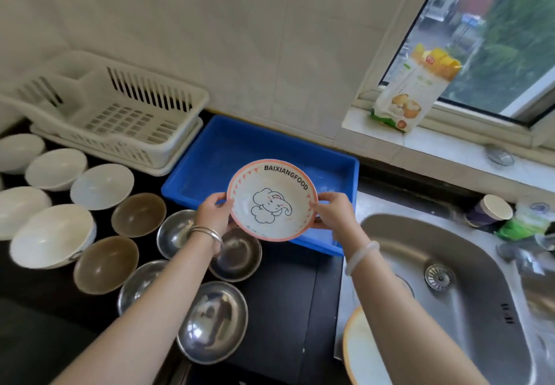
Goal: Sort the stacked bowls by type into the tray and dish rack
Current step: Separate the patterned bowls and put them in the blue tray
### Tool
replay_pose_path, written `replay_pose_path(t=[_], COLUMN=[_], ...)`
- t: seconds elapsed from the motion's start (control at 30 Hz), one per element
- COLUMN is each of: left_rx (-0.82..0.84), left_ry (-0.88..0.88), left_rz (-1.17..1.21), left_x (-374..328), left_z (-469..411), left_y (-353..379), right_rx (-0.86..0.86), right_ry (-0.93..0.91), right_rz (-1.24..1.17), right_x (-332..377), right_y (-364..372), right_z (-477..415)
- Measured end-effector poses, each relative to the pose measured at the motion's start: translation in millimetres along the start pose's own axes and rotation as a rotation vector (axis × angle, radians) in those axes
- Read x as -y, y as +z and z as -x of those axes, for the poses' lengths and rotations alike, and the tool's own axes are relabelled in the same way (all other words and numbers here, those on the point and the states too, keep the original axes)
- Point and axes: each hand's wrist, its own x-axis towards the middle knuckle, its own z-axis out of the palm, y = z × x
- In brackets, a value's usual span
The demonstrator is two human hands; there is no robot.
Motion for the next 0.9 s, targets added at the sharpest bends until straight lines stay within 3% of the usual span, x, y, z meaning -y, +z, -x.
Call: replay_pose_path(t=[0.17, 0.5, 0.8, 0.9], left_rx=[0.032, 0.052, 0.068, 0.099], left_ry=[0.062, -0.030, -0.127, -0.301], left_rz=[-0.138, -0.246, -0.148, -0.006], left_x=[-15.9, -14.2, -13.2, -14.2], left_z=[-61.5, -162.2, -192.0, -191.6], left_y=[-18.0, -35.2, -39.0, -41.0], right_rx=[-0.017, -0.091, -0.094, -0.001], right_ry=[0.071, 0.144, 0.177, 0.243], right_rz=[-0.080, -0.158, -0.304, -0.445], right_x=[12.0, 8.2, 6.4, 3.3], right_y=[54.7, 129.1, 150.1, 149.0], right_z=[-37.9, -90.4, -101.2, -95.1])
